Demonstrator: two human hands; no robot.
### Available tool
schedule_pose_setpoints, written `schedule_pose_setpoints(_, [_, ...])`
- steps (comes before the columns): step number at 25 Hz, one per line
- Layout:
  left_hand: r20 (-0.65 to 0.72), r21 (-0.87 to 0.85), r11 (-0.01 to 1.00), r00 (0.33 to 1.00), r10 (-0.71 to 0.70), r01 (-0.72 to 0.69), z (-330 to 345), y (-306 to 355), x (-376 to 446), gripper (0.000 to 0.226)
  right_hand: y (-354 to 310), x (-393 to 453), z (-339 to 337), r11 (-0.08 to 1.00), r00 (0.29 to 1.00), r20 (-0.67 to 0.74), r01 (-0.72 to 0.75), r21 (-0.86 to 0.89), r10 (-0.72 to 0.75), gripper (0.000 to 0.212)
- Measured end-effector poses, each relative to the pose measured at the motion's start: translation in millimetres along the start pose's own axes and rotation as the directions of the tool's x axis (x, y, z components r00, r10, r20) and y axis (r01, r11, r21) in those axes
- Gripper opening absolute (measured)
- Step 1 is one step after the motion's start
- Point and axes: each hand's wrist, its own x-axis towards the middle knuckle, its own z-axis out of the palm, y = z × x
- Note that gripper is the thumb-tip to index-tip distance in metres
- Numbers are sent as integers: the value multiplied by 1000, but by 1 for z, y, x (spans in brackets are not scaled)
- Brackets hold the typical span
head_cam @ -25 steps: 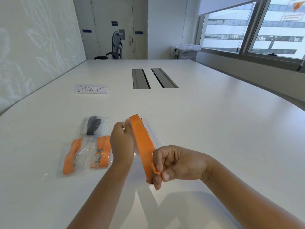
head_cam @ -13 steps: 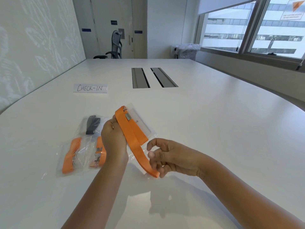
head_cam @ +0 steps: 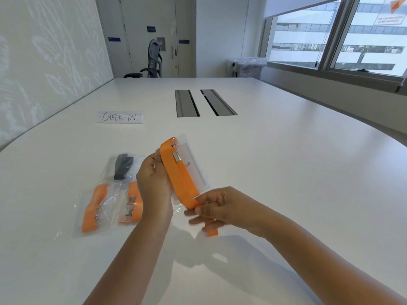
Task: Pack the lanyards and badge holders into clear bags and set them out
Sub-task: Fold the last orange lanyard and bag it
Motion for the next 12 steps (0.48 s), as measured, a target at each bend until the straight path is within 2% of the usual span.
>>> schedule_pose_setpoints(1, [0,-24,999,1000,-23,23,-1,1,2,27,3,0,-1,979,979,-149,115,-169,-141,10])
schedule_pose_setpoints(2, [24,-48,997,998,-51,52,-2,1,2,28,5,0,-3,918,923,-238,213,-336,-301,8])
schedule_pose_setpoints(3, [70,-71,993,994,-89,94,-2,1,2,28,7,0,-4,858,871,-263,281,-430,-416,7])
schedule_pose_setpoints(4, [123,-88,985,983,-134,146,-2,0,3,29,9,0,-5,830,840,-265,324,-453,-473,9])
schedule_pose_setpoints(8, [322,-142,917,893,-313,372,1,1,0,26,10,0,-4,805,809,-247,395,-443,-533,11])
schedule_pose_setpoints(10, [457,-165,863,813,-361,477,1,5,-6,23,10,1,-4,790,783,-267,412,-454,-562,13])
schedule_pose_setpoints(12, [583,-106,832,712,-391,544,0,9,-13,26,8,0,-5,768,747,-295,423,-480,-596,15])
